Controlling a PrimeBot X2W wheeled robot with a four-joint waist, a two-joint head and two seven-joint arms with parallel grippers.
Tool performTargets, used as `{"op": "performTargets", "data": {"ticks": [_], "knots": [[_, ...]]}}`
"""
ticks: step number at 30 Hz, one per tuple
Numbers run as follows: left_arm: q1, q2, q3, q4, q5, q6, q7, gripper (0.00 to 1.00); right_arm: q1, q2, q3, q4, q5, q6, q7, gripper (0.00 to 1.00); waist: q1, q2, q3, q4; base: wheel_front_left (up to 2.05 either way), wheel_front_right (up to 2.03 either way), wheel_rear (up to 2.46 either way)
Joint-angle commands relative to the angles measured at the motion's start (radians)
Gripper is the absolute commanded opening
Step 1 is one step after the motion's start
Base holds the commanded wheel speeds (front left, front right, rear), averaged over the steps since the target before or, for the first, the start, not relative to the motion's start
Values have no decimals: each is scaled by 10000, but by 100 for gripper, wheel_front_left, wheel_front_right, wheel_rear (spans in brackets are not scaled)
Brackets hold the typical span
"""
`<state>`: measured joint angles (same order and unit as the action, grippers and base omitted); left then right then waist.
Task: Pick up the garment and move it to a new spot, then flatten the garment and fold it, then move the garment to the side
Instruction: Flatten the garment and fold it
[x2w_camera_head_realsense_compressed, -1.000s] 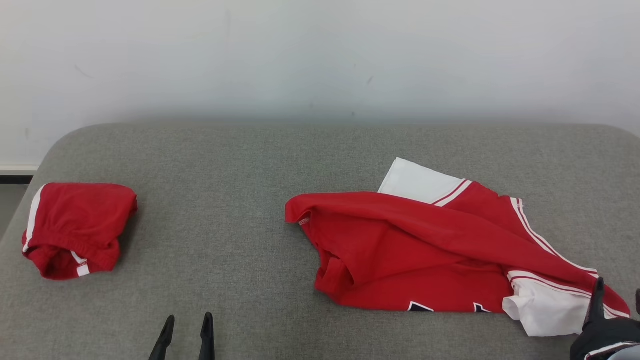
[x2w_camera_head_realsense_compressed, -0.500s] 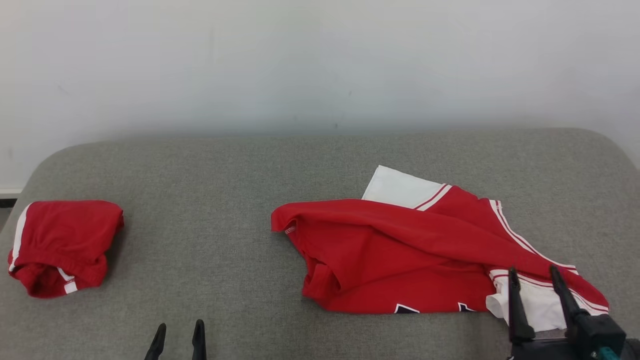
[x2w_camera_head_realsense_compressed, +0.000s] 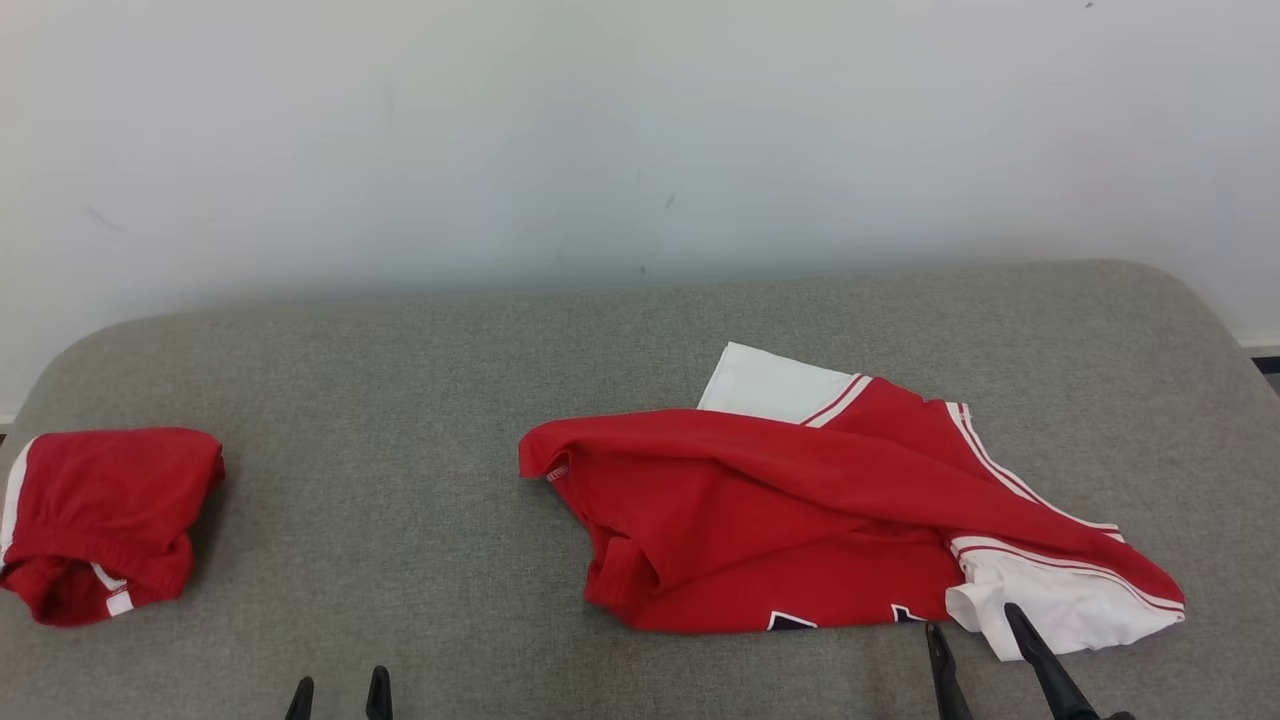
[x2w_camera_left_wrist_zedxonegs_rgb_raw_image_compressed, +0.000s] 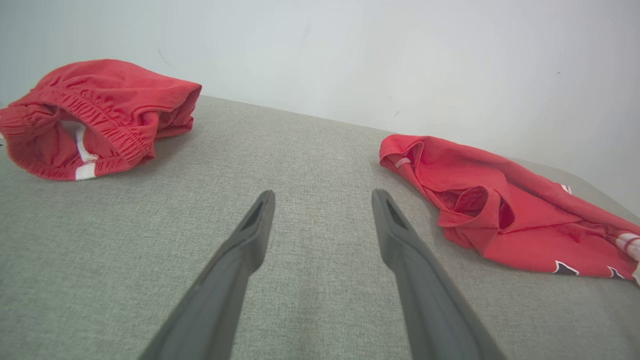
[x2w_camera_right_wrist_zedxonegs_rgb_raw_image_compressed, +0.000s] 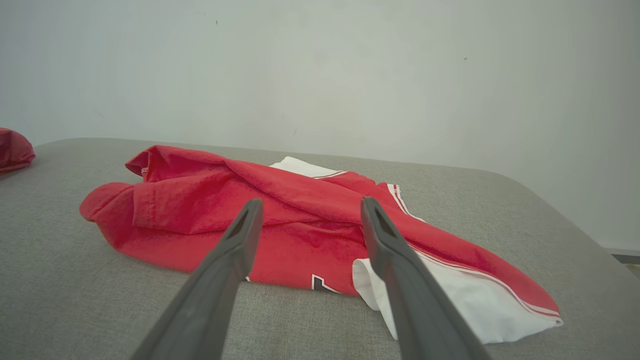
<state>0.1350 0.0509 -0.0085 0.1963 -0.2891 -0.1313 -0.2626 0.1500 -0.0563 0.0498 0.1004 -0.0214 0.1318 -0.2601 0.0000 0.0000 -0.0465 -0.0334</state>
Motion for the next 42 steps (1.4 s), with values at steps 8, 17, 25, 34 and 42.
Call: {"op": "performTargets", "data": {"ticks": [8, 17, 25, 34, 42], "knots": [[-222, -5, -448, 176, 86, 12, -33, 100, 35, -3, 53, 93, 152, -23, -52, 100, 0, 0, 13, -193, 0, 0, 0], [-2045, 472, -2450, 1396, -883, 13, 748, 100, -119, 20, 251, 166, 331, -23, -47, 100, 0, 0, 209, -639, 0, 0, 0], [-4098, 460, -2736, 2598, -2081, 177, 2980, 100, -261, 31, 461, 180, 425, -23, 3, 100, 0, 0, 594, -1327, 0, 0, 0], [-5558, 560, -2378, 3703, -2407, 593, 3937, 100, -520, 37, 743, 196, 514, -23, 1, 100, 0, 0, 1152, -2074, 0, 0, 0], [-6483, 837, -2192, 4410, -2277, 991, 3920, 100, -817, 46, 773, 165, 566, -23, -34, 100, 0, 0, 1753, -2564, 0, 0, 0]]}}
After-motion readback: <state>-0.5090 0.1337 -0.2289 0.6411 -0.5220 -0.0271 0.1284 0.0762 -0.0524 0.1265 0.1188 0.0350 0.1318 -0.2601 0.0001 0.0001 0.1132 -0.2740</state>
